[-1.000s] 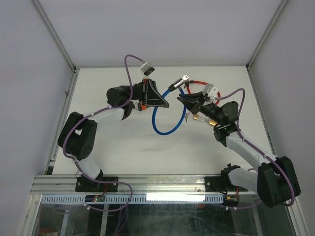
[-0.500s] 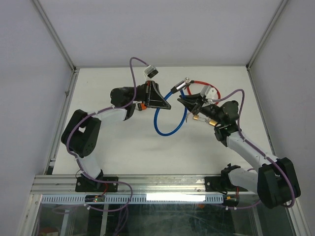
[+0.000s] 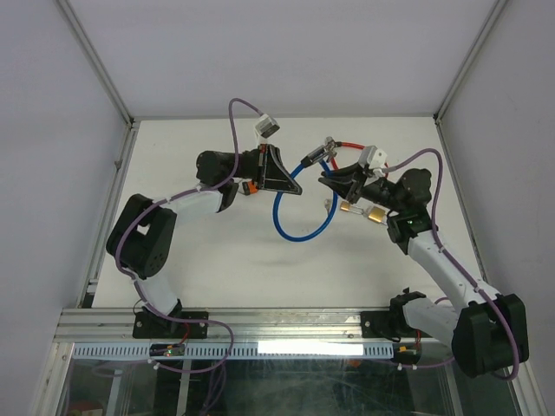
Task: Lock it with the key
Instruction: Lock the lock.
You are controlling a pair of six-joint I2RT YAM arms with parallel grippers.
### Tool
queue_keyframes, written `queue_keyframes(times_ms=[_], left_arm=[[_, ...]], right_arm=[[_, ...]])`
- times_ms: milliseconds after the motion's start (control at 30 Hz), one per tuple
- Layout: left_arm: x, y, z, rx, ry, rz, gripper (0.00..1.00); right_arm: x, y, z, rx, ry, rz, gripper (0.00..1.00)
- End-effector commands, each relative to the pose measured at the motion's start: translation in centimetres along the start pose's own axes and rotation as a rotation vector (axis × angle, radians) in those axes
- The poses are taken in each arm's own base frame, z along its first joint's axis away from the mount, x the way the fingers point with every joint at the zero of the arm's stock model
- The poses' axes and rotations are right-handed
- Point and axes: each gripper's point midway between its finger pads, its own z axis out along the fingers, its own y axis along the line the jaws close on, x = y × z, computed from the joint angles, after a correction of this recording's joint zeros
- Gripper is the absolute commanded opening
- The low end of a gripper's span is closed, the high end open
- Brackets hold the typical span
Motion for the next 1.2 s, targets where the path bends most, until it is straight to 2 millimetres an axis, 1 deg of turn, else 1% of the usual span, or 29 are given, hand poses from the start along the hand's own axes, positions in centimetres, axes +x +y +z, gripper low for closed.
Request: queue_keyframes(times_ms=[0,67,100,133,167,233,300,367,467,533,600,667,767,933,967,1000,1033,1167], left_arm=[[-0.8,0.7,-0.2,-0.085,-0.008,0.060,0.00],[-1.1,1.5,-0.2,-0.136,-0.006,0.070,0.00],[-1.2,1.8,-0.2,-0.157,-0.003,0.084,0.00],[-1.3,1.9,-0.2,-0.175,0.002,0.094,0.00],[-1.4,2.0,-0.2,-0.192,0.008,0.111,0.00],[-1.7,2.0,-0.3,-0.228,0.020,0.140,0.00],[-2.0,2.5,-0.5,-0.281,0.031,0.166,0.00],[-2.2,3.0,-0.9,-0.333,0.037,0.209,0.00],[-2.6,2.9,-1.2,-0.376,0.030,0.233,0.00],[-3.0,3.4,-1.5,-0.431,0.023,0.256,0.00],[-3.7,4.4,-2.2,-0.532,-0.006,0.271,0.00],[-4.2,4.5,-2.6,-0.574,-0.017,0.307,0.00],[-4.7,3.7,-2.8,-0.594,-0.027,0.364,0.00],[-5.3,1.9,-2.9,-0.616,-0.035,0.517,0.00],[-5.3,1.9,-2.9,-0.625,-0.032,0.553,0.00],[-5.2,1.1,-2.8,-0.628,-0.034,0.602,0.00],[-5.2,0.7,-2.8,-0.632,-0.036,0.645,0.00],[-4.7,-0.2,-2.4,-0.630,-0.046,0.741,0.00]], right_arm=[[-4.9,4.5,0.0,-0.242,-0.089,-0.070,0.00],[-4.0,6.8,0.0,-0.341,-0.063,-0.061,0.00],[-3.6,7.5,0.0,-0.370,-0.049,-0.069,0.00],[-3.6,7.8,0.0,-0.377,-0.041,-0.076,0.00],[-3.7,7.6,0.0,-0.371,-0.035,-0.071,0.00],[-4.2,6.7,-0.1,-0.330,-0.017,-0.054,0.00],[-4.8,5.6,-0.4,-0.289,-0.014,-0.025,0.00],[-5.3,5.0,-0.9,-0.261,-0.025,0.022,0.00],[-6.0,4.5,-1.4,-0.245,-0.058,0.063,0.00],[-6.1,5.0,-1.5,-0.273,-0.065,0.093,0.00],[-5.6,6.4,-1.4,-0.334,-0.075,0.126,0.00],[-5.3,7.8,-0.9,-0.380,-0.078,0.122,0.00],[-4.9,8.1,-0.3,-0.386,-0.059,0.133,0.00],[-4.2,7.5,0.1,-0.350,-0.046,0.170,0.00],[-4.1,7.2,0.2,-0.337,-0.045,0.191,0.00],[-3.9,7.0,0.3,-0.326,-0.046,0.205,0.00],[-3.6,6.8,0.4,-0.314,-0.045,0.217,0.00],[-2.9,6.5,0.6,-0.304,-0.041,0.232,0.00]])
